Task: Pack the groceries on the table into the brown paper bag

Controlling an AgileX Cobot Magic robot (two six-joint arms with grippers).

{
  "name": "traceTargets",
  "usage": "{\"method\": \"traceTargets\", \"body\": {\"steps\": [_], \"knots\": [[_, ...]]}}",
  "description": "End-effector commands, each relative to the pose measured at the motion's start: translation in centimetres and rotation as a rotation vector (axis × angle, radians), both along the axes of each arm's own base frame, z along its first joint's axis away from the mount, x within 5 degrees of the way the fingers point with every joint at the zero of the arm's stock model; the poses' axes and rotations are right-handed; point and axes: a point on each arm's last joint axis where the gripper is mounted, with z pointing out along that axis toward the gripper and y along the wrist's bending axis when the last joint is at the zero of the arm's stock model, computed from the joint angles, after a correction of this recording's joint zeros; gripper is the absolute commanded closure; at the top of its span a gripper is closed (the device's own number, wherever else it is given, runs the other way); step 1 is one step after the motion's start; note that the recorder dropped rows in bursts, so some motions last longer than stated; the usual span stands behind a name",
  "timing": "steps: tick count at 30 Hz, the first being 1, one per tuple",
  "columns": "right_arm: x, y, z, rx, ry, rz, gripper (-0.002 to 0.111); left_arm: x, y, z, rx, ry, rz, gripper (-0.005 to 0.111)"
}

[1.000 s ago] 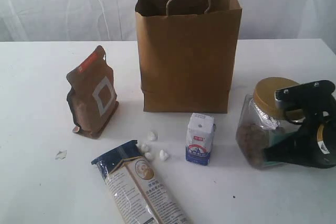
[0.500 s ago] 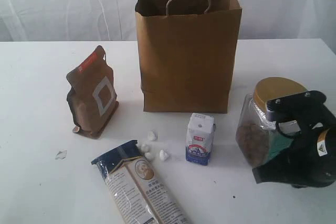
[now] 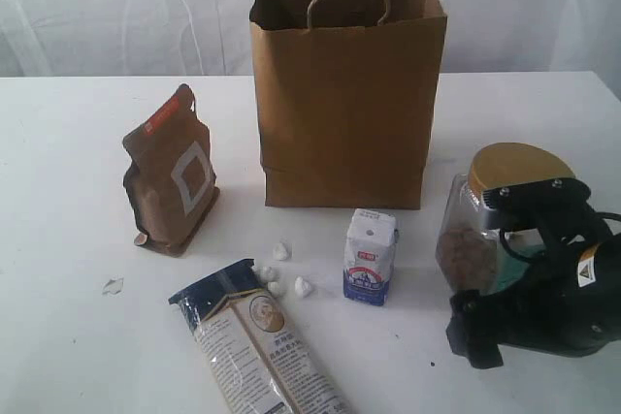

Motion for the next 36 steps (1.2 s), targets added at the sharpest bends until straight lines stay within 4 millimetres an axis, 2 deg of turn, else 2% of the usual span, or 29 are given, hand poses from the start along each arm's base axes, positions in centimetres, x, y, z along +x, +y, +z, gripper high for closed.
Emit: {"method": "traceTargets", "body": {"steps": [1,8,14,18,24,30,36], "knots": [[0.3,0.1,0.2,0.009,-0.045,0.011,0.003,0.0,0.0,-0.1,-0.009,0.001,-0.002,0.107],[1.5,0.0,0.8,-0.028,-0.195,0.07,0.003,0.0,0.0,-0.1,-0.009,0.001,-0.002,0.107],[1.4,-0.8,0.6,-0.09,-0.168,-0.015,0.003,0.0,0.0,-0.1,-0.009,0.001,-0.002,0.107],[2.0,-1.2,0.9,-0.152,-0.249,0.015,0.003,0.0,0.0,-0.1,-0.009,0.001,-0.002,0.107],[3.1,0.0,1.8,-0.077,-0.416,0.113,0.003,0.0,0.0,-0.1,-0.009,0.001,-0.002,0.107],[3.4,-0.1,0.1,-0.085,-0.318,0.05,0.003,0.0,0.0,-0.1,-0.009,0.001,-0.002,0.107],[4.4,1.0,-1.7,-0.036,-0.313,0.097,0.003,0.0,0.0,-0.1,-0.009,0.001,-0.002,0.107]]}}
